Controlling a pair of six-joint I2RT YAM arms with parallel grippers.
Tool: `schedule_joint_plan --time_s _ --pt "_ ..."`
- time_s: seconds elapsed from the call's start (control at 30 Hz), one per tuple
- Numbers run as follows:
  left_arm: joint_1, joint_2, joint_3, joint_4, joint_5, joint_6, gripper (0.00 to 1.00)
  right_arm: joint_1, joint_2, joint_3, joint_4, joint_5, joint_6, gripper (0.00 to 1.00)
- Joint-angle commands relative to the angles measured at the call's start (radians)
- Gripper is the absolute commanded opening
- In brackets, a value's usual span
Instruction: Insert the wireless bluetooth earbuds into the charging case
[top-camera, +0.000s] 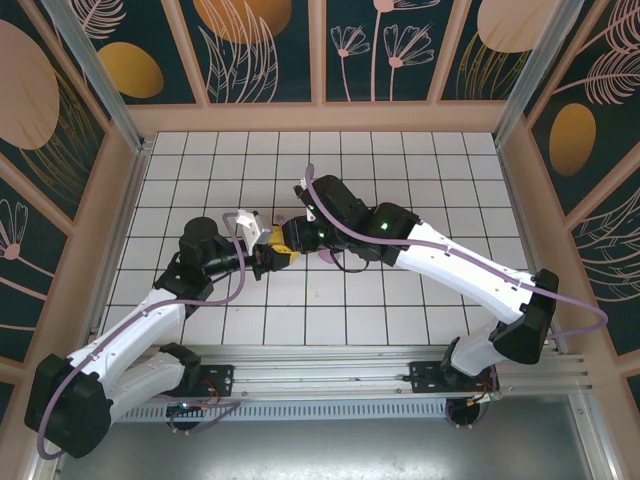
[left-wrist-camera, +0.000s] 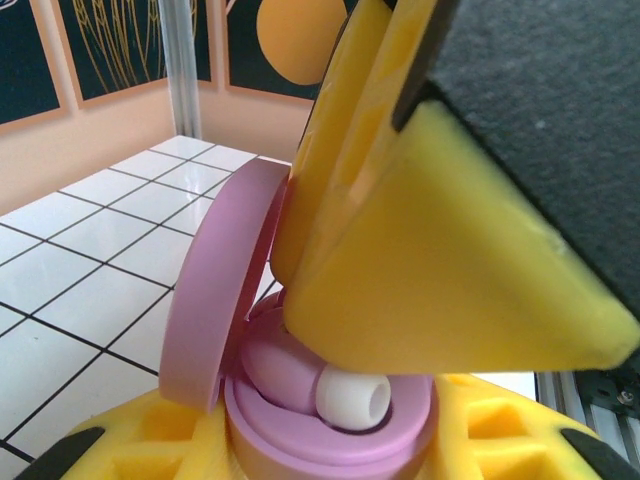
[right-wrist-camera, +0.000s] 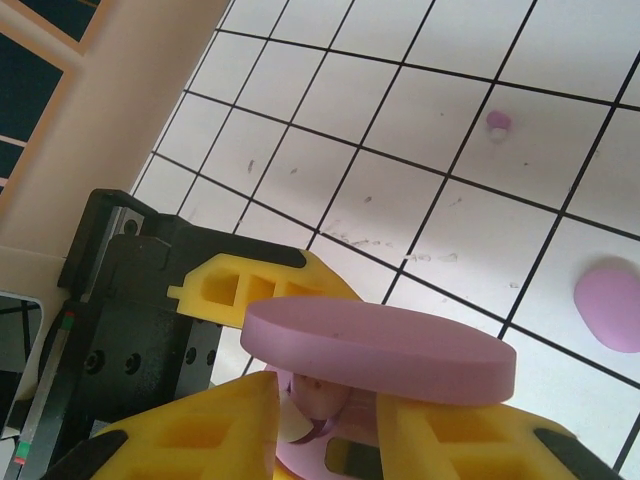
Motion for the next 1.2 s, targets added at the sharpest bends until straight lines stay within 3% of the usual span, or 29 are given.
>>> schedule_joint_plan --time_s 0.0,0.37,0.63,1.17 --pt "-0.005 -0.001 0.008 0.043 0.037 0.012 0.00 -0.015 0.022 0.028 0.040 0.035 -0.005 0.33" --pt "-0.005 0.005 0.009 0.043 0.033 0.014 0.00 -0.013 0.063 0.029 0.053 0.050 0.022 0.33" --pt "-0.005 0.006 0.008 0.038 0.026 0.022 0.00 -0.007 0.069 0.002 0.100 0.055 0.031 0.20" --pt "-0.005 0.022 0.009 0.044 0.011 0.019 0.00 -0.013 -0.035 -0.055 0.111 0.057 0.038 0.10"
